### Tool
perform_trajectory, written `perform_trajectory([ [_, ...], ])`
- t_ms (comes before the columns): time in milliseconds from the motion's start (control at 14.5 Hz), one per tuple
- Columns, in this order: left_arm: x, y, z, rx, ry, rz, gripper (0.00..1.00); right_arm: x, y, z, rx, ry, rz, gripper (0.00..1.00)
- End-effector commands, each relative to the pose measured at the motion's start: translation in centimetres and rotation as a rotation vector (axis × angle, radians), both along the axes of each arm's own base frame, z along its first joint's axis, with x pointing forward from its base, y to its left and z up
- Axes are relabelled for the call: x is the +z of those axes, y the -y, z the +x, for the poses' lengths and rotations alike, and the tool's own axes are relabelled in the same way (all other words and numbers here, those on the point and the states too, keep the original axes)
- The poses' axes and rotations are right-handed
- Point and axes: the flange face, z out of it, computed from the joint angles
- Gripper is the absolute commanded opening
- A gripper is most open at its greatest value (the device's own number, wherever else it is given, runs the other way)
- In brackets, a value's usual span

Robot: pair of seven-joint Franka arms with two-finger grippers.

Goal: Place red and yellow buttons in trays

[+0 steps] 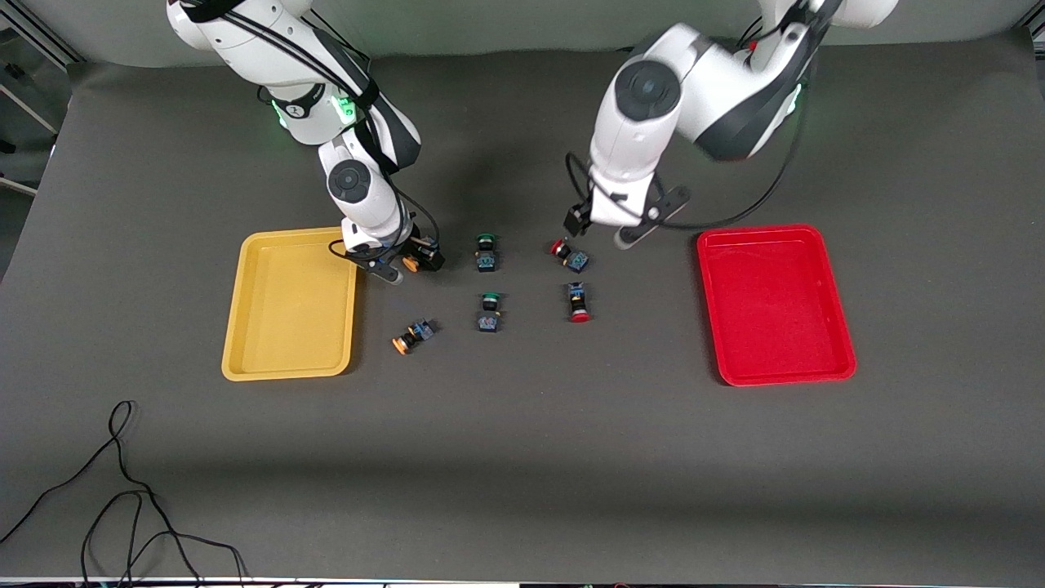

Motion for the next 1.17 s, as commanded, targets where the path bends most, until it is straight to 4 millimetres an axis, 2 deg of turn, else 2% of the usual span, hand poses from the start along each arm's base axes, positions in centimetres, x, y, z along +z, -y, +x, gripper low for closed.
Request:
perform_trajectory([
  [0,-6.5,1.5,-1.6,0.049,0.017,0.007,1.0,1.5,-1.1,-0.1,-0.013,0.023,0.024,0.44],
  [69,-8.6,1.9,-1.8,0.047,0.028,0.037,1.0,2.3,-1.4,0.0,-0.008,0.034,0.031,0.33],
  [207,-12.1,2.5,-1.8,0.076,0.048,0.059,1.0,3.2,-1.5,0.1,0.005,0.036,0.031,0.23],
  [414,-16.0,3.2,-2.1,0.076,0.049,0.045,1.0,5.4,-1.0,0.4,0.114,0.042,0.023,0.22],
  [552,-17.3,3.2,-2.2,0.092,0.044,0.041,1.0,8.5,1.5,2.0,0.11,0.042,0.009,0.22],
  [621,-17.7,3.3,-2.1,0.098,0.046,0.034,1.0,10.1,3.4,2.9,0.105,0.041,0.003,0.22],
  [828,-19.7,3.3,-2.5,0.081,0.038,0.046,0.97,13.6,12.9,5.9,0.132,0.015,0.012,0.22],
  [897,-19.8,3.4,-2.6,0.077,0.037,0.047,0.83,14.6,15.5,6.4,0.135,0.023,0.038,0.22],
  [966,-19.9,3.5,-2.7,0.076,0.035,0.047,0.66,14.7,18.7,6.9,0.125,0.019,0.058,0.22],
  [1034,-19.9,3.5,-2.7,0.076,0.035,0.049,0.55,13.8,22.2,7.1,0.115,-0.001,0.07,0.22],
  [1103,-19.9,3.5,-2.7,0.076,0.035,0.049,0.46,12.6,24.5,7.1,0.128,-0.013,0.09,0.22],
])
